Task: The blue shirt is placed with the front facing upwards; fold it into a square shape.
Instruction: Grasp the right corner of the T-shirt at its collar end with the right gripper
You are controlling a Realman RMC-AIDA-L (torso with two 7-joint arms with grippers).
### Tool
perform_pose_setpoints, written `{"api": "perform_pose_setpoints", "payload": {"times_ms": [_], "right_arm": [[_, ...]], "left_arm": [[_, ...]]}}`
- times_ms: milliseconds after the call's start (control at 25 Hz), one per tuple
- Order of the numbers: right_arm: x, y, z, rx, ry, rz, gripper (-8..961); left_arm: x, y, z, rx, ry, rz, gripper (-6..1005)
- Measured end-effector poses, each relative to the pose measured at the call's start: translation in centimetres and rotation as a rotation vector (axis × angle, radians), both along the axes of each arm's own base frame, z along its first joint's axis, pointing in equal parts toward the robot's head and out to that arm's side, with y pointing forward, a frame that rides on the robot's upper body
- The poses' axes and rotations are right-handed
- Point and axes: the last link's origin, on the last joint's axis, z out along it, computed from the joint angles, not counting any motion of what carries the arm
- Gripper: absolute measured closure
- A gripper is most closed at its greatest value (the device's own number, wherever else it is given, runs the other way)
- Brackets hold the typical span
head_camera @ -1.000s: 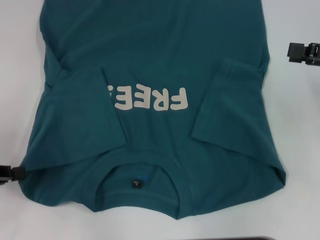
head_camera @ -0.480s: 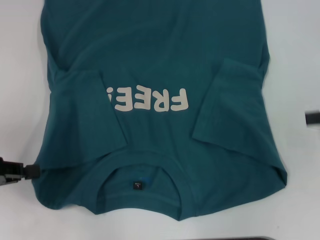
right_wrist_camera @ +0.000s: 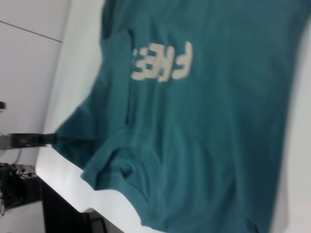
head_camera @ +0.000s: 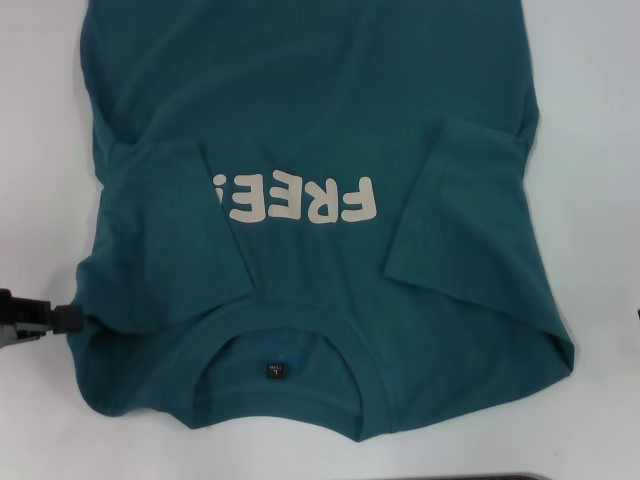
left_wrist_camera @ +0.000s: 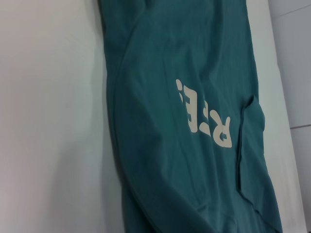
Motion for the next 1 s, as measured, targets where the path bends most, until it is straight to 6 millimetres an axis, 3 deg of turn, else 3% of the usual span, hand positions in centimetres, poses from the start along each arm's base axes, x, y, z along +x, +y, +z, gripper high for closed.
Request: {"api": "perform_pose_setpoints", "payload": {"times_ms": [600,1000], "right_arm": [[-0.3,0.0,-3.2,-0.095,-0.034,-0.062,89],[-0.1,0.2,-4.0,-0.089,-0.058,-0.086,88]], "left_arm": [[0.4,0.7,0.1,0.001,0.006,-0.019,982],[0.5,0.9,0.2,0.005,0.006,-0.024,982]]}}
